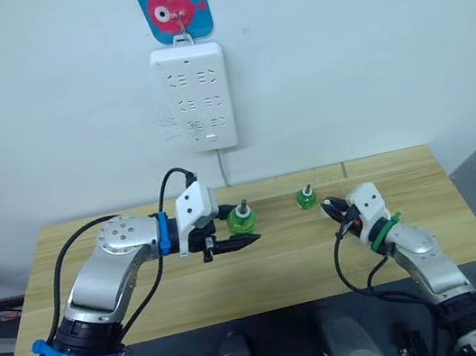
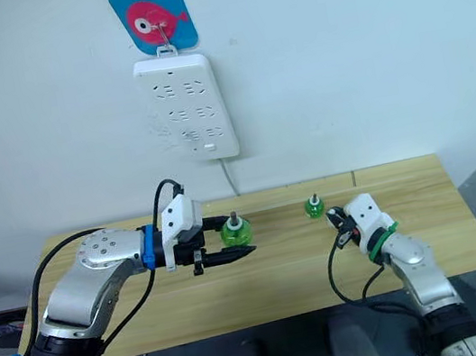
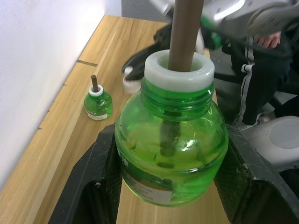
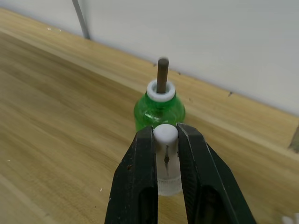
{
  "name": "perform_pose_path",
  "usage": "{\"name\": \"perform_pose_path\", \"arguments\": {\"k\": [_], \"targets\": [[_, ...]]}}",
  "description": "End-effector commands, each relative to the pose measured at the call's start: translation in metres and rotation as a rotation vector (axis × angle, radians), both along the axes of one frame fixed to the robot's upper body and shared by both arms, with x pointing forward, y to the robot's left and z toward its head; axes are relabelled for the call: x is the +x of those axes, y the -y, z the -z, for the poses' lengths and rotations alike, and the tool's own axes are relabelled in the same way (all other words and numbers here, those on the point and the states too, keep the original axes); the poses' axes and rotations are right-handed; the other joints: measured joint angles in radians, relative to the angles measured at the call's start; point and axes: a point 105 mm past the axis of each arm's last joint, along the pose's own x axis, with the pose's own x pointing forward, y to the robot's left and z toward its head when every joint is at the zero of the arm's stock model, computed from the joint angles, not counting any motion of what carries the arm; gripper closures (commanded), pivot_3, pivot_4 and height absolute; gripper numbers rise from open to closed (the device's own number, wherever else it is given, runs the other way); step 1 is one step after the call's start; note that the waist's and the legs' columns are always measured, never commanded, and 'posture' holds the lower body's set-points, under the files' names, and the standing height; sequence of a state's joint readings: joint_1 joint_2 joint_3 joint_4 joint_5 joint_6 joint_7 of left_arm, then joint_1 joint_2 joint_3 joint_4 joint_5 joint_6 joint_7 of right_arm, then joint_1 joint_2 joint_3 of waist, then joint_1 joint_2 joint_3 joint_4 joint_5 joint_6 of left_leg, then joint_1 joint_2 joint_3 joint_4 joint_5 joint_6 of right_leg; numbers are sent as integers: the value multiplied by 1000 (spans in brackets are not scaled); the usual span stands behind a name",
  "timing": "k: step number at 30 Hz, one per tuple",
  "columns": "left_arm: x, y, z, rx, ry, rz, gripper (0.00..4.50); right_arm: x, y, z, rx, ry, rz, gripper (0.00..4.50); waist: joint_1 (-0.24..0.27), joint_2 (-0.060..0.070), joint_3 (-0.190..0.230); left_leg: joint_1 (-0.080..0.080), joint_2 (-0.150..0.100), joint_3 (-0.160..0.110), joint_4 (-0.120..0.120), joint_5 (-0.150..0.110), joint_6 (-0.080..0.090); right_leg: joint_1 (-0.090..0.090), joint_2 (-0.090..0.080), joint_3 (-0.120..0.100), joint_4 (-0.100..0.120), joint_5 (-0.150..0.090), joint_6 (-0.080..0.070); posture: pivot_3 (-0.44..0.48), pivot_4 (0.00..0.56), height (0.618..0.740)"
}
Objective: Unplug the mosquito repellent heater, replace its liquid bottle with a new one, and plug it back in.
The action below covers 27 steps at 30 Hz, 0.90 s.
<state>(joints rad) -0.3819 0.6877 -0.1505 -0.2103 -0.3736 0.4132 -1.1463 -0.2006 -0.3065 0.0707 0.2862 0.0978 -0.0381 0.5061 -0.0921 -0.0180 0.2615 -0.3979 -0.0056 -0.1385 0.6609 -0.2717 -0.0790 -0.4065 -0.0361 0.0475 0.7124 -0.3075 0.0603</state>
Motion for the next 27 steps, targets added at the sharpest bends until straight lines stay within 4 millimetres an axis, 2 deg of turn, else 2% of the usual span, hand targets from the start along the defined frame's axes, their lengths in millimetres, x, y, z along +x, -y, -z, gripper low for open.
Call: {"name": "perform_pose_path", "arguments": {"k": [1,3,7,11,15,18,21,24,27], "targets": [[-6,0,-9,-5,35,20,2231,8,4,3,5,22,36,4215,2,1,0,0,0,0,0,0,0,0,0,0,0,0,0,-50,265,740],[-6,0,-9,-4,34,20,2231,12,4,5,17,22,56,4215,4,1,1,0,0,0,0,0,0,0,0,0,0,0,0,-50,265,740],[-7,-1,-8,-1,31,21,2231,13,7,4,54,23,74,2900,5,1,1,0,0,0,0,0,0,0,0,0,0,0,0,-47,266,740],[-5,-2,-7,-3,29,17,2231,11,14,-10,81,72,90,1470,6,1,1,0,0,0,0,0,0,0,0,0,0,0,0,-57,262,740],[-4,0,-7,-15,32,23,2231,-5,13,-59,92,153,-6,15,6,4,2,-1,0,0,0,0,0,0,0,0,0,0,0,-62,261,740],[-4,7,-11,-50,14,52,2231,-36,-8,-100,29,141,-269,0,6,5,3,-1,-1,0,0,0,0,0,-1,1,-1,0,0,-92,257,740],[-13,17,-15,-66,2,138,2231,-55,-27,-133,-1,123,-457,0,4,5,3,-1,0,-1,0,0,0,1,0,-1,-1,0,0,-113,256,740],[-14,29,-22,-93,9,190,2231,-67,-49,-159,26,79,-614,0,0,5,3,0,1,-1,0,0,0,1,1,-1,-1,0,0,-128,255,740],[-8,39,-30,-125,25,202,2231,-79,-67,-173,57,-2,-758,0,1,5,4,-1,0,-1,1,0,0,1,1,-1,-2,0,0,-137,251,740]]}}
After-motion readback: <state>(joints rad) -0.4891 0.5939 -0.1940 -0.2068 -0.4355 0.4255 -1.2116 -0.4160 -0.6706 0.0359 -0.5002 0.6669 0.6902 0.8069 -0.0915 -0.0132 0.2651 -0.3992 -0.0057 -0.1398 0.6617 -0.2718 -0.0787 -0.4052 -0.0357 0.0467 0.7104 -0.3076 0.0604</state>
